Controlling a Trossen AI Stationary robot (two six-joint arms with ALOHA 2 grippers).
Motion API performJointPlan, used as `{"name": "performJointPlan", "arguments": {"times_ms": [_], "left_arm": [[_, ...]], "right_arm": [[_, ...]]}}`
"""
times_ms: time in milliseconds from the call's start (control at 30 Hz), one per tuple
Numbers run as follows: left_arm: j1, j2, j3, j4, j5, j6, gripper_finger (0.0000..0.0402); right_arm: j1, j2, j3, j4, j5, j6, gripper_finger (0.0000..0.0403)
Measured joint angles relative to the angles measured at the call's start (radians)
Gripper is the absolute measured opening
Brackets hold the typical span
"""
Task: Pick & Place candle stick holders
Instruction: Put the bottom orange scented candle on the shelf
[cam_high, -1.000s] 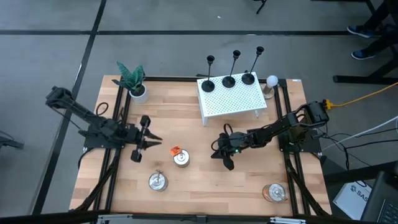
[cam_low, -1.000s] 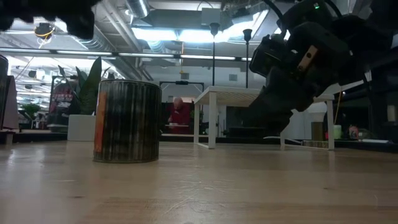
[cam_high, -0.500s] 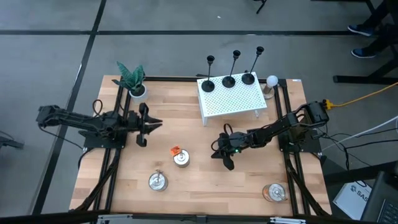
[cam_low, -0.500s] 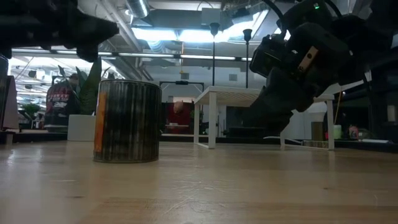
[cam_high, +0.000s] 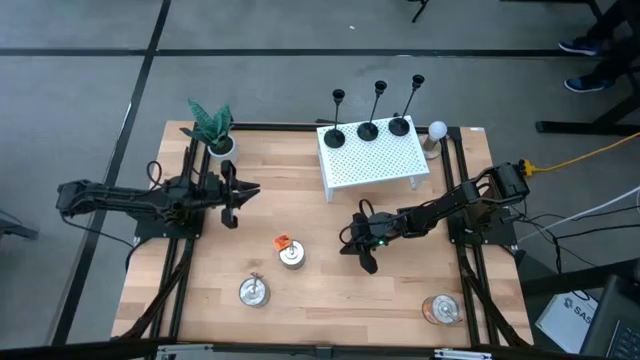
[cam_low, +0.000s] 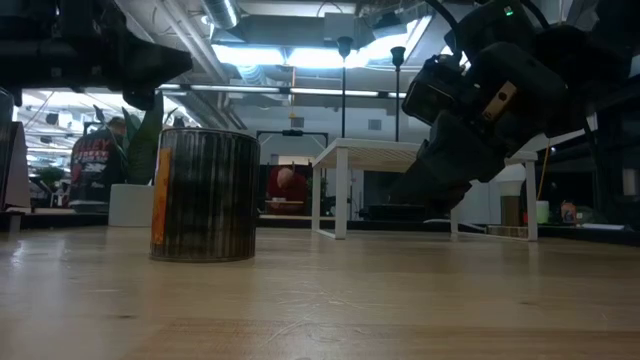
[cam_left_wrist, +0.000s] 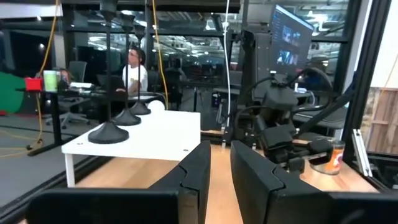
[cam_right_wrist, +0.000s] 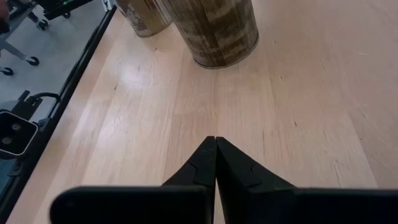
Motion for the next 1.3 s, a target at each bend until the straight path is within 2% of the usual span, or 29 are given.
{"name": "performJointPlan", "arguments": {"times_ms": [267,400,633,800,1067,1300], "left_arm": [[0.023,-0.046,0.000,-0.165,0.008,-0.071,0.0058],[0.038,-0.119,0.000,-0.192,0.022,-0.035,0.0058],[0.086,-0.276,0.000,-0.423,0.024,-0.083,0.0058],[0.095,-0.360,0.000,-0.520,0.025,-0.082,0.0058],[0.094,-0.383,0.000,-0.533,0.084,-0.057,0.0058],[0.094,-0.382,0.000,-0.532,0.084,-0.059,0.0058]], "right_arm": [[0.000,0.000,0.000,-0.010,0.000,-0.022,0.0010],[0.000,0.000,0.000,-0.015,0.000,-0.026,0.0010],[-0.001,0.000,0.000,-0.016,0.000,-0.045,0.0010],[-0.001,0.000,0.000,-0.016,0.000,-0.050,0.0010],[-0.001,0.000,0.000,-0.015,-0.013,-0.050,0.0010],[0.000,0.000,0.000,-0.015,-0.131,-0.100,0.0010]]}}
